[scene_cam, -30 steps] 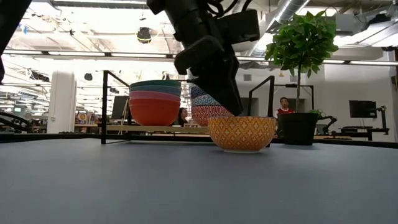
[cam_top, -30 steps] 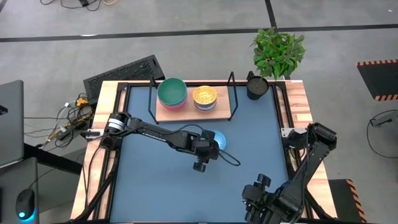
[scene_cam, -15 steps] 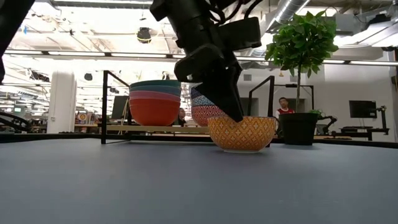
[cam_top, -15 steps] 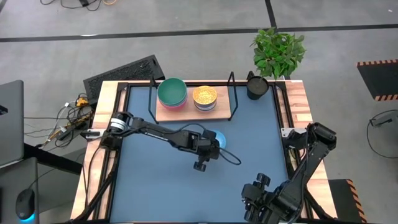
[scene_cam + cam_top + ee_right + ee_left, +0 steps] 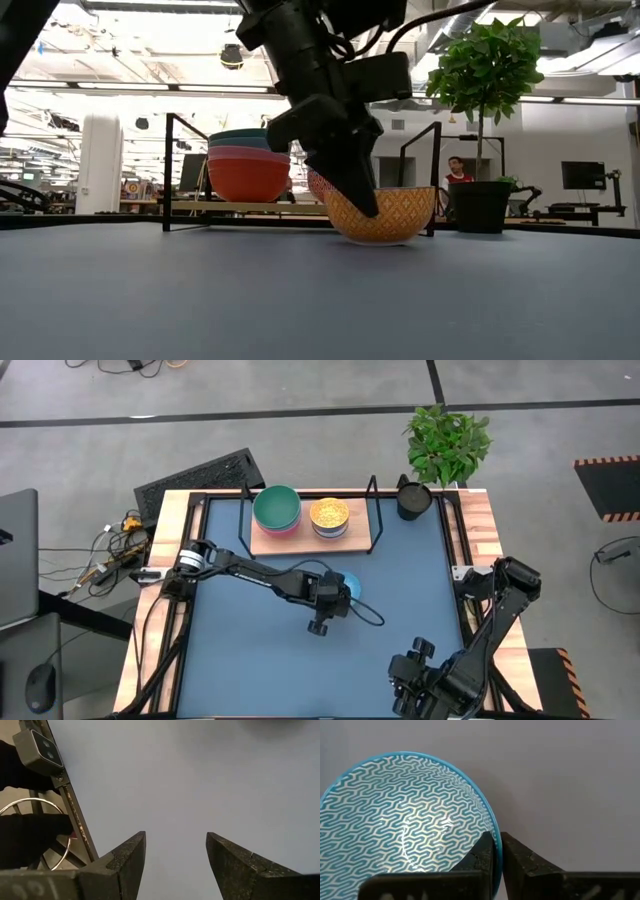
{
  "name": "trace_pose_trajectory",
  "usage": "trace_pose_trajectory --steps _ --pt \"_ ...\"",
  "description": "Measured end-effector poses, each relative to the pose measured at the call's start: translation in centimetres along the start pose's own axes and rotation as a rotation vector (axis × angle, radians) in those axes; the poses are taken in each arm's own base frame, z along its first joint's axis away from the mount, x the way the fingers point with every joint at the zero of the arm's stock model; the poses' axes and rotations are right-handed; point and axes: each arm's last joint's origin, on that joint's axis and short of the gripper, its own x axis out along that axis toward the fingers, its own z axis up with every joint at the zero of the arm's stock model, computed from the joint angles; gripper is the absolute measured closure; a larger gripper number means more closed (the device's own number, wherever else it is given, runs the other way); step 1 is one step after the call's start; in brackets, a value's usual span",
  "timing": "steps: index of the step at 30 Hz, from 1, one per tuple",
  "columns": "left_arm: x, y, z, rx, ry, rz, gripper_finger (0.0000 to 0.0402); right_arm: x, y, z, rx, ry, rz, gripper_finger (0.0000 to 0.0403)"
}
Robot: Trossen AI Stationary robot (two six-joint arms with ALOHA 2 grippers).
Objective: Place and stack bowls onto a shelf
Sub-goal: Stack the blue patterned bowl on top of the yellow patterned bowl on the shelf
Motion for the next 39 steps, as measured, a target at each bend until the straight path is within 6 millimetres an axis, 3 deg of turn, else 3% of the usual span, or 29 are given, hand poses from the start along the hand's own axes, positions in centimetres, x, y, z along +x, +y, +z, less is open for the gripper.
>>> trace_pose_trajectory --steps 5,12,15,19,22,27,32,36,39 --pt "-1.1 -0.1 0.5 -0.02 0.047 -0.007 0.0399 0.0 0.0 0.0 -0.002 0.001 -0.004 0.0168" --pt "-4.0 -0.7 2.7 0.009 0.075 -0.027 0.04 0.0 -0.1 0.0 -0.001 0.001 -0.007 0.0168" --pt "-5.8 -0.7 4.1 0.013 0.064 -0.032 0.0401 0.0 -0.1 0.0 0.0 0.001 -0.007 0.0168" --pt "-9.9 -0.1 5.7 0.042 0.09 -0.005 0.0401 0.0 -0.1 0.0 -0.001 0.0 -0.008 0.0168" --pt "-13.0 1.5 6.6 0.037 0.072 0.072 0.0401 0.0 -0.1 0.0 -0.001 -0.001 -0.01 0.0168" --pt "-18.7 5.9 6.4 -0.016 -0.001 0.207 0.0401 0.0 -0.2 0.1 -0.006 -0.035 -0.025 0.0168" --pt "-23.4 11.1 4.1 -0.105 -0.065 0.299 0.0401 0.0 -0.2 0.1 -0.008 -0.049 -0.03 0.0168" --pt "-24.1 14.9 2.1 -0.166 -0.068 0.31 0.0401 0.0 -0.2 0.1 -0.007 -0.049 -0.032 0.0168" --pt "-23.3 16.4 1.5 -0.173 -0.057 0.293 0.0401 0.0 -0.2 0.1 -0.006 -0.049 -0.033 0.0168"
